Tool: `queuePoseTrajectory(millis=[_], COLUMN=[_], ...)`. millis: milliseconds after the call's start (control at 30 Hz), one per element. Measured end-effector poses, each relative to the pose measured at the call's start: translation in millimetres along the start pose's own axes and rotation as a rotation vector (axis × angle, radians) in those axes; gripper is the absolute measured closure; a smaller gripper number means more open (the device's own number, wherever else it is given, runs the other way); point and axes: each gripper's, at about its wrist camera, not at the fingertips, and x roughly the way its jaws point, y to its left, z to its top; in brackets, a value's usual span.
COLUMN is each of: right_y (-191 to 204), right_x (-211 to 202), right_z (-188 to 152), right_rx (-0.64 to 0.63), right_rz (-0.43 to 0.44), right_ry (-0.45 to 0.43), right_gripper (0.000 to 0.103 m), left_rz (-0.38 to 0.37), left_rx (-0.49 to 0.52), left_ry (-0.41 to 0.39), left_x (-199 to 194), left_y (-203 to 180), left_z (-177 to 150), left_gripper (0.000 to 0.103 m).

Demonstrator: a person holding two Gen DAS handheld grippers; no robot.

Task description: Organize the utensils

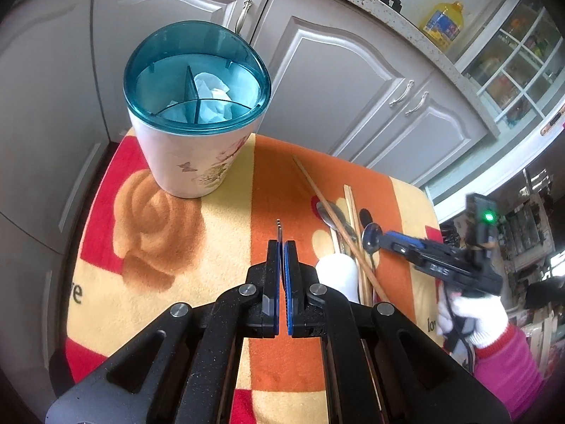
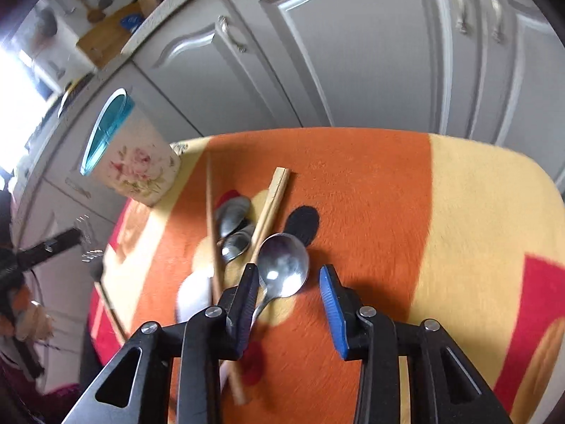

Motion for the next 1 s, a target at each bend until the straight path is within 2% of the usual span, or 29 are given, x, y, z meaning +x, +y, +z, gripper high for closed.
queuePoseTrajectory(millis=[67, 200, 267, 500, 733, 867, 1000], right_y=[-3, -7, -7, 1, 29, 36, 37], right_x=[9, 14, 7, -36, -78, -85, -83], right_z=[6, 12, 10, -3, -2, -4, -13], right_rx=[-0.026, -0.05, -0.046, -0.062, -0.124, -0.141, -0.137], right_rz=[0.004, 0.037, 0.06, 0.026, -0.004, -0.02, -0.024], right_ry=[0.005, 0.007, 0.01, -0.055, -0.142, -0.136, -0.129], right_gripper=[0.073, 0.094, 0.1, 0.101, 0.1, 0.1, 0.101], left_rz=[0.008, 0.012, 0.008, -0.036, -0.087, -0.09, -0.052], left_rx=[0.001, -0.006, -0.008, -0.002, 0.026, 0.019, -0.046], left_ry=[0.007, 0.021, 0.023, 0.005, -0.061, -0.06, -0.03], left_x=[2, 9, 11, 4, -26, -34, -22], left_y=[0, -1, -2, -8, -19, -15, 2], left_z=[1, 2, 3, 2, 3, 1, -8], left_gripper=[0.102, 0.102, 0.102, 0.103, 0.103, 0.103, 0.102])
